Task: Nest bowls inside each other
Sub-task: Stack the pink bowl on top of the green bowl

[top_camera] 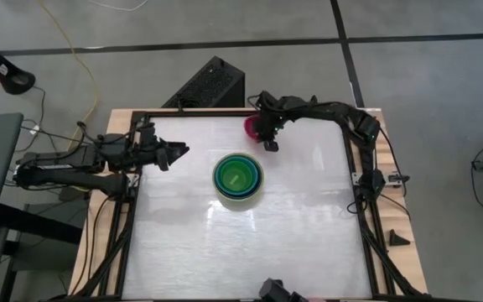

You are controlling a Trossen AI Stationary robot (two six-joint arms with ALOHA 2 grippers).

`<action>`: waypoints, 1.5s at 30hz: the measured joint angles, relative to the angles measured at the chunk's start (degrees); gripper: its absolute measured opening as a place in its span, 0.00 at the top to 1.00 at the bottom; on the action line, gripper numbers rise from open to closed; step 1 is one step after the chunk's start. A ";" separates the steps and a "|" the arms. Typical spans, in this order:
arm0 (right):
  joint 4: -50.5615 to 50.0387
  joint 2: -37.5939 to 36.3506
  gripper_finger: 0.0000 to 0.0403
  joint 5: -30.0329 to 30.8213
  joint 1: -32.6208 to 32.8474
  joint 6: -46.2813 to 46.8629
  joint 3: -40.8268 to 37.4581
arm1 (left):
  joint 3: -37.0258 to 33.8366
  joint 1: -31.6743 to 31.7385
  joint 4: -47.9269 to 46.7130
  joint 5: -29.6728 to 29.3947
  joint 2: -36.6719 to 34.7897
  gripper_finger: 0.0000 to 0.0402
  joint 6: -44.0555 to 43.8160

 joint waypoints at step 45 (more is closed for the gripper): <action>8.16 -6.13 0.88 8.65 31.10 28.61 -0.09 | 0.05 -4.55 -0.25 -2.02 5.69 0.46 3.47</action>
